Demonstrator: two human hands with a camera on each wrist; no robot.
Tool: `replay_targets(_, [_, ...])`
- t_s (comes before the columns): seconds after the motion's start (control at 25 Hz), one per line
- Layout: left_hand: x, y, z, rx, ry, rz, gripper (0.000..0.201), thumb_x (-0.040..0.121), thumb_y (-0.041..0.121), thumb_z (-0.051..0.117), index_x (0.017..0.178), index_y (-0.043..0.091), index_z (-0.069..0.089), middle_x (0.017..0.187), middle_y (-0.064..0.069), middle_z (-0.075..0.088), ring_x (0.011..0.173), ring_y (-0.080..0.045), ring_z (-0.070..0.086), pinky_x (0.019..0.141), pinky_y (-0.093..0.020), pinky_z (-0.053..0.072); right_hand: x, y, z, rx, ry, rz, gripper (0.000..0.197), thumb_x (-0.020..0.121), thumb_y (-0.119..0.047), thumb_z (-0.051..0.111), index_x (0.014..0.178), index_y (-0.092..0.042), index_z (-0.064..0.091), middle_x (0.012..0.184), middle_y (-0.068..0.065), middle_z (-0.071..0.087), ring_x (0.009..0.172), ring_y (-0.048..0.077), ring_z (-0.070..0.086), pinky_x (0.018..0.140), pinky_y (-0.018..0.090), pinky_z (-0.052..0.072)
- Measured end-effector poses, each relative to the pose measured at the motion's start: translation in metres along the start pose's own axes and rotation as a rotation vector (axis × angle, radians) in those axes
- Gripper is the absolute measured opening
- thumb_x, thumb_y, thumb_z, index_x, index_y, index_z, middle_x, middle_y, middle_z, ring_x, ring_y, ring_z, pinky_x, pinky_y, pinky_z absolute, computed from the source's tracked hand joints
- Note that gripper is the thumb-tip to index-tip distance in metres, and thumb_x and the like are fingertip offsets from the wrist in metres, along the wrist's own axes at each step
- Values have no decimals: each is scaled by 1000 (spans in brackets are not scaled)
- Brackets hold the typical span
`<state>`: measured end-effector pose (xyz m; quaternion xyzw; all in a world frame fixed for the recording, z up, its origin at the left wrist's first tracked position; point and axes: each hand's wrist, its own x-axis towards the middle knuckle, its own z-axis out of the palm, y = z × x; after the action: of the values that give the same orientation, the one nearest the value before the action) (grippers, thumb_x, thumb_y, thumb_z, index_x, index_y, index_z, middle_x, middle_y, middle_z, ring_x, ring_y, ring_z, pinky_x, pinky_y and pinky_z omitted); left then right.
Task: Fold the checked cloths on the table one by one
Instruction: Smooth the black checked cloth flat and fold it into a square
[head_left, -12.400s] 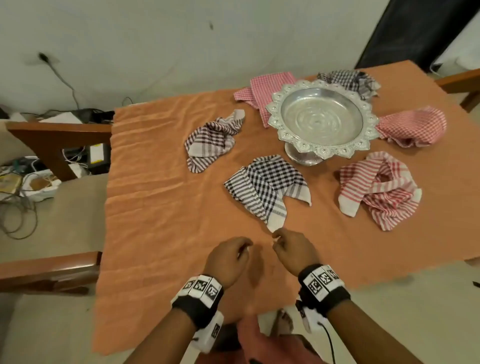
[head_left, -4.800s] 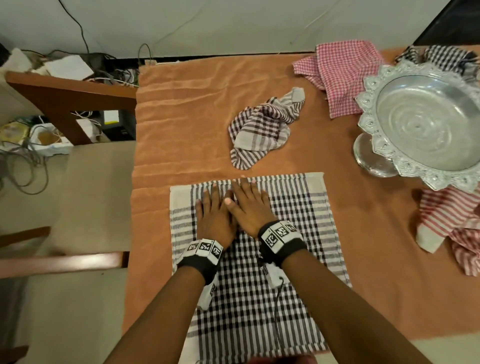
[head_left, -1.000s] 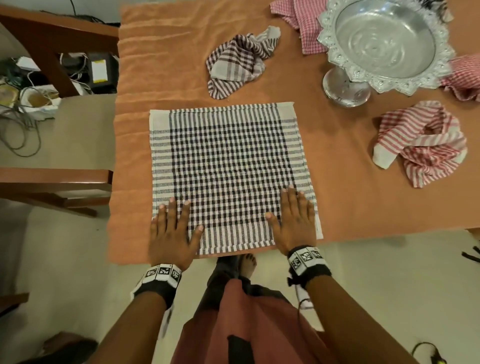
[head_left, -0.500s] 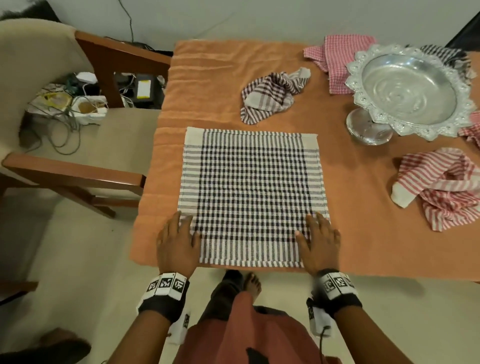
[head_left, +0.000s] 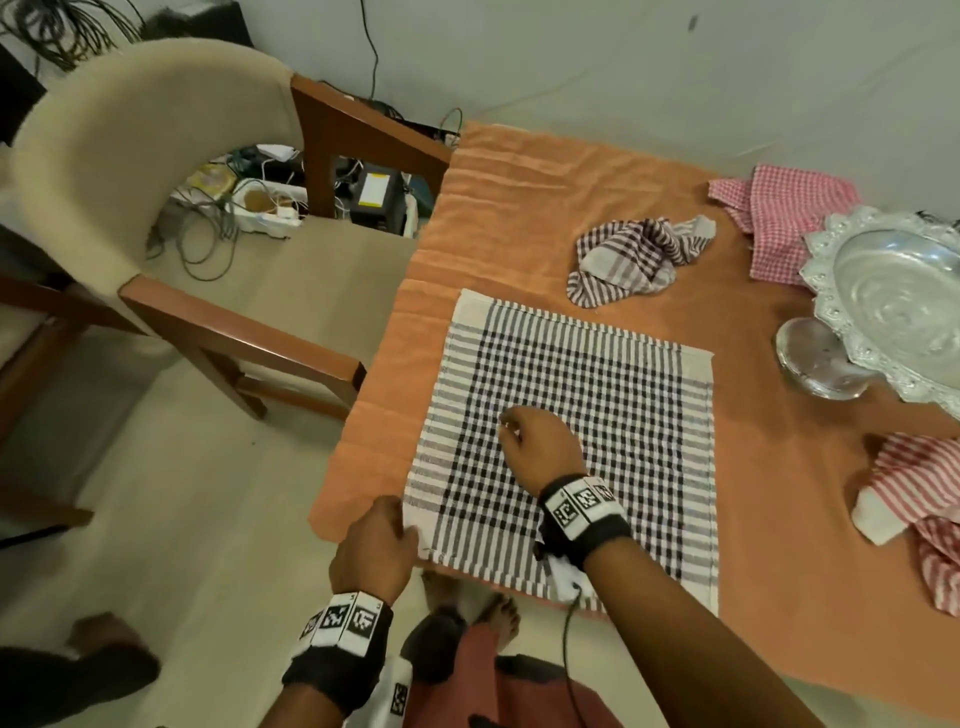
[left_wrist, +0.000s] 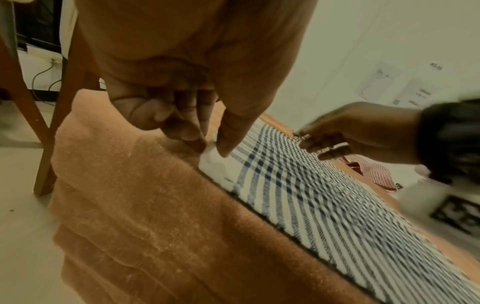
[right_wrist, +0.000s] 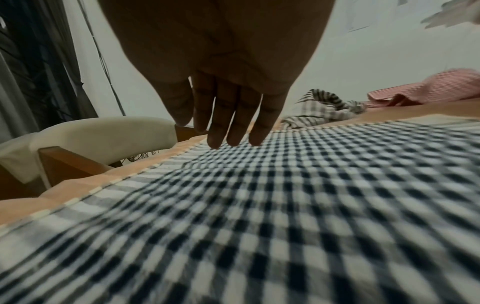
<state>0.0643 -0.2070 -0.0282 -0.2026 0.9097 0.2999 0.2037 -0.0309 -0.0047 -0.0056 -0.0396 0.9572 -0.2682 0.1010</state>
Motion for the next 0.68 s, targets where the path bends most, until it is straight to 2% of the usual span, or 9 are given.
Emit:
replay_targets(0.12, [2,1,-7,46,-32,47,5,89,32,54,89,28,56,81,8,62,73,-14,59,66,-30,49,39,-29,9,-64,-78,22,29,97,-26,45,114,-11,62,98,6,68,89,26,64,66,29,47])
replay_targets(0.24, [-2,6,-13,199,-70,187,12,89,32,48,78,26,48,78,7,57,72,-15,57,59,-29,41,62,-50,21,-102,-136,98,34,95,-34,47,118,-11,60,102,7,68,93,28,64,73,34,52])
replay_targets(0.32, [-1,10,-17,316,-99,356,8,88,32,47,86,26,52,89,7,59,83,-17,61,61,-29,39,74,-59,29,-121,-152,169,34,92,-42,50,103,-11,61,91,5,65,85,27,63,67,34,50])
replay_targets(0.36, [0,12,-18,371,-113,433,11,85,34,50,90,26,56,92,6,60,85,-19,62,61,-30,41,79,-62,30,-139,-161,210,34,91,-46,52,93,-12,59,83,3,62,78,26,62,61,32,47])
replay_targets(0.4, [0,13,-19,427,-133,503,14,80,36,57,89,25,58,88,5,61,79,-20,64,58,-31,43,84,-63,31,-154,-165,250,34,89,-47,54,84,-13,55,76,2,57,71,24,59,56,30,42])
replay_targets(0.44, [1,14,-19,469,-163,566,17,70,36,66,81,25,61,78,4,61,67,-19,63,51,-30,43,87,-63,32,-161,-164,283,33,88,-44,56,76,-14,51,70,1,53,65,23,55,52,28,37])
replay_targets(0.52, [2,15,-19,544,-197,677,23,50,33,75,66,26,60,60,5,55,46,-16,55,39,-23,33,92,-62,30,-161,-153,314,31,85,-28,56,62,-15,40,60,-1,44,54,21,47,48,24,31])
replay_targets(0.6, [3,17,-16,559,-174,734,24,47,29,77,62,27,59,56,7,53,41,-15,51,38,-21,29,94,-59,25,-145,-144,326,30,81,-14,53,58,-15,34,54,-1,36,46,19,38,46,21,26])
replay_targets(0.68, [3,18,-14,538,-159,773,25,47,29,78,63,27,59,58,7,53,43,-15,51,38,-22,31,97,-54,20,-105,-131,333,30,79,-8,52,56,-14,33,51,-1,32,44,19,33,46,20,24])
